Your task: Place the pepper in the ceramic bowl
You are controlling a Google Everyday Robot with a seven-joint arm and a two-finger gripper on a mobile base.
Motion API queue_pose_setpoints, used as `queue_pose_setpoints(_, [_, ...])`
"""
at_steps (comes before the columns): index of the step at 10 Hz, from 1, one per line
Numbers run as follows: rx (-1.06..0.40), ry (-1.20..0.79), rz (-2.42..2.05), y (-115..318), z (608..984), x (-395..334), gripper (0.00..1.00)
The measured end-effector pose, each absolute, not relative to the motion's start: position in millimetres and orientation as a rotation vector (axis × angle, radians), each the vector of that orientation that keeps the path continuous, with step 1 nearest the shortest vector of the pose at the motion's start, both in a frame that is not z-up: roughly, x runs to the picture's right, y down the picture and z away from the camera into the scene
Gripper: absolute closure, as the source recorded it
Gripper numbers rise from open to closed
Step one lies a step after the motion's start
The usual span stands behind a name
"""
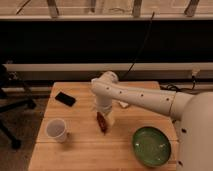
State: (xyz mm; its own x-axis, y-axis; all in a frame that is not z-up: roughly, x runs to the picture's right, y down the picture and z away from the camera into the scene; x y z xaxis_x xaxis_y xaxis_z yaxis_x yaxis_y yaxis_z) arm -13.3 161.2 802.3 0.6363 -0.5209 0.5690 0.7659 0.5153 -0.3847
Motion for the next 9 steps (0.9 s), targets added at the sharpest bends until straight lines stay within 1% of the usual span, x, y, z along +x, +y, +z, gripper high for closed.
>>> queue_pose_setpoints(5, [-0.624,-0.460,-0.945,173.9,816.9,-12.0,0.20])
queue_pose_setpoints(9, [-0.647,-0.458,-1.011,182.7,824.5,-13.6,0.20])
